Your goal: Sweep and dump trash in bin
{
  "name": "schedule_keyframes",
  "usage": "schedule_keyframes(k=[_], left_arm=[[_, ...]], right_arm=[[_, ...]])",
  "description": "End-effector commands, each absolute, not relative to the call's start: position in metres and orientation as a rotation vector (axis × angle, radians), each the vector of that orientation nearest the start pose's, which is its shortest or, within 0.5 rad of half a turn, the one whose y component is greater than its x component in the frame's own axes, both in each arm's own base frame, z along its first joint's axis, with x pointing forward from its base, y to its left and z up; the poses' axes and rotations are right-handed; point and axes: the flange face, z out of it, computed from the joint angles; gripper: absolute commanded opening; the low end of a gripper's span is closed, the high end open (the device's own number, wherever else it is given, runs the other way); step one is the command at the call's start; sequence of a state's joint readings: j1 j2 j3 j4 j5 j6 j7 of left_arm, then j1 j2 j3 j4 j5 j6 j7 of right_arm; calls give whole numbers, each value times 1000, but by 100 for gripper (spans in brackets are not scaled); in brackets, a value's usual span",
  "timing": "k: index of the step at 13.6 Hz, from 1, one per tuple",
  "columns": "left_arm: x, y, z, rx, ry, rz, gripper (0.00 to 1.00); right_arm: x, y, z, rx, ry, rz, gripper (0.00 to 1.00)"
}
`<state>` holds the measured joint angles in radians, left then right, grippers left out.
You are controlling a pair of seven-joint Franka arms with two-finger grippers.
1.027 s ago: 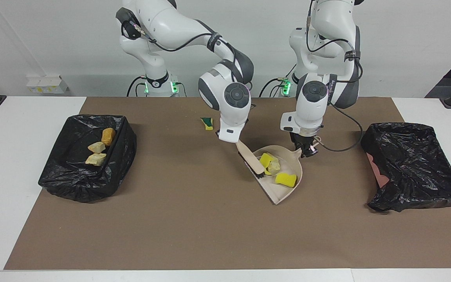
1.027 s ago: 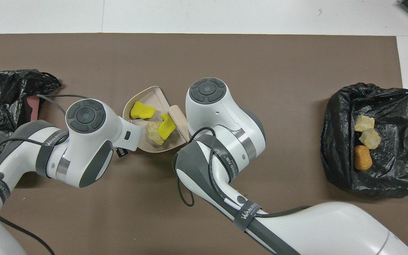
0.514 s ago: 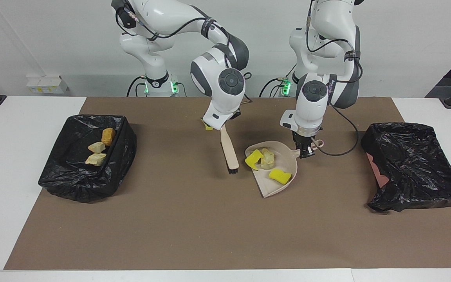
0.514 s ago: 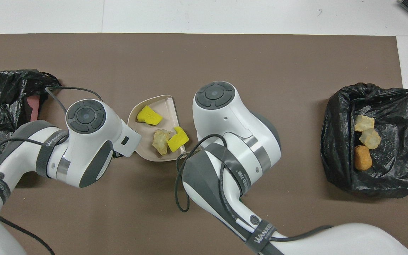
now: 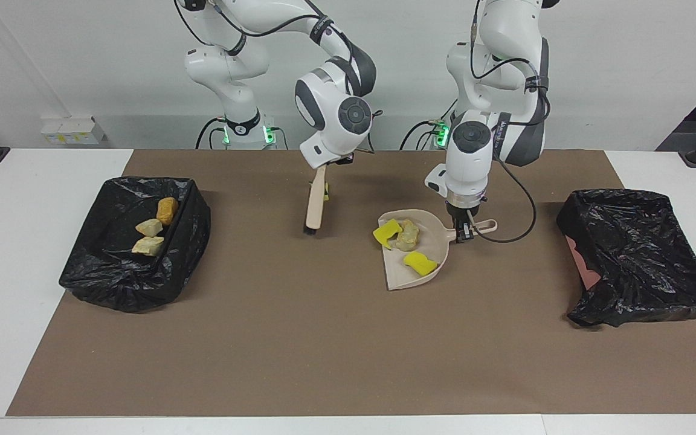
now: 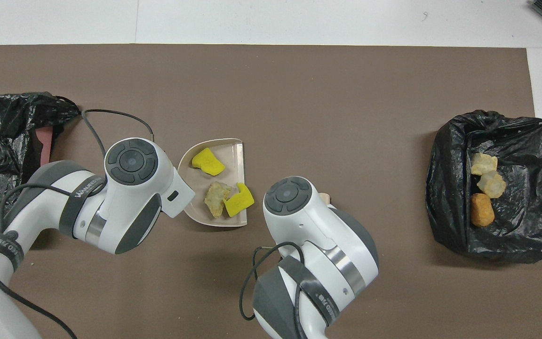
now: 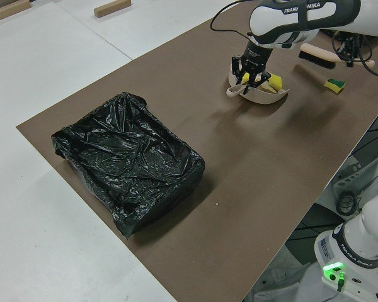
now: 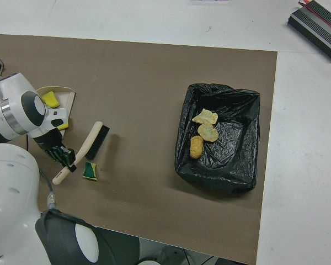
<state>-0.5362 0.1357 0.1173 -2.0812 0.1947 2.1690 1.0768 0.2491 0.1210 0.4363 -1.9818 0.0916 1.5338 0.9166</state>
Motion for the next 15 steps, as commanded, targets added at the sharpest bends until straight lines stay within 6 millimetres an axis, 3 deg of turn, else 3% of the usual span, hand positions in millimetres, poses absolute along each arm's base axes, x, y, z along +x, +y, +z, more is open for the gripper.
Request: schedule_keyframes(k=[1,4,5,7,9,11,13,15], left_arm=[[502,-226,367,-2003,2201,188,0],[501,-225,366,-1999,2208,190,0],[501,-226,367,-1992,2213,180,0],[501,-225,367,-1993,2212,178,0],[503,-222,366,-2002,2203,174,0],[505,-221,366,-2004,2200,163,0],[507,-222,367,-2001,2198,137,0],[508,-221,365,-2004,2195,137,0]], right_arm=[[334,327,382,-3276,674,809,0],[276,344,370,-3213,819,784,0],[253,354,356,-3219,838,737,0],[239,358,332,-3184,949,628,0],[251,358,322,-3145,965,606,0],[277,367,320,-3075,874,525,0],[314,380,323,-3019,793,481,0],[358,385,329,-3024,535,438,0]])
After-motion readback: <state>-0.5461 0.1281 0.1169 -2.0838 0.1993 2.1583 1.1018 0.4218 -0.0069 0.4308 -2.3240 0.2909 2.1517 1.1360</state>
